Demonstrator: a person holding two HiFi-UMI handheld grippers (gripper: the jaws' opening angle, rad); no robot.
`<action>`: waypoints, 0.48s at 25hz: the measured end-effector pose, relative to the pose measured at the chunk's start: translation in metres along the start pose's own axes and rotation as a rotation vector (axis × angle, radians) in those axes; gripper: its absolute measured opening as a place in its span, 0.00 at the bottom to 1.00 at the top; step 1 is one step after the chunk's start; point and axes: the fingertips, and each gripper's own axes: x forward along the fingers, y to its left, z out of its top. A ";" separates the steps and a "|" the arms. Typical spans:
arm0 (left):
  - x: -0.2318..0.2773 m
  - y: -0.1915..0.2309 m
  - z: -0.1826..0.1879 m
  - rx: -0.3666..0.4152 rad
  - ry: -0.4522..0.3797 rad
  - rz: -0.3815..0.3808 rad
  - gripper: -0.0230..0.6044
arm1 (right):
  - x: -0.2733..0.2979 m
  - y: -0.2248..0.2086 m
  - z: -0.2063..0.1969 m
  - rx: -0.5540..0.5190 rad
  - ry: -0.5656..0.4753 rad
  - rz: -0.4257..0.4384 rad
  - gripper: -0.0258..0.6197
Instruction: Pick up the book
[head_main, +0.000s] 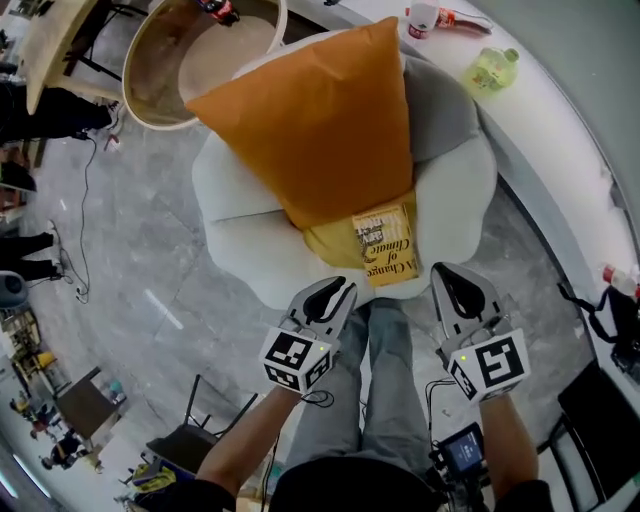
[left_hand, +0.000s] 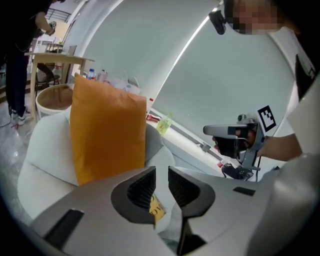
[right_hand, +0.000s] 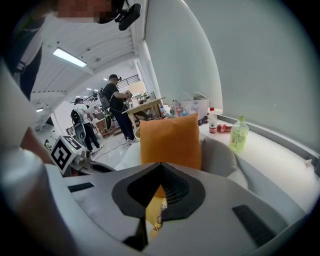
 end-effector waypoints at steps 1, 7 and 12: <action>0.011 0.006 -0.012 -0.016 0.018 -0.002 0.17 | 0.005 -0.001 -0.008 0.002 0.012 0.005 0.04; 0.053 0.038 -0.060 -0.128 0.043 0.002 0.27 | 0.031 -0.002 -0.046 0.034 0.045 0.036 0.04; 0.091 0.067 -0.110 -0.171 0.103 0.032 0.31 | 0.055 -0.004 -0.083 0.067 0.074 0.067 0.04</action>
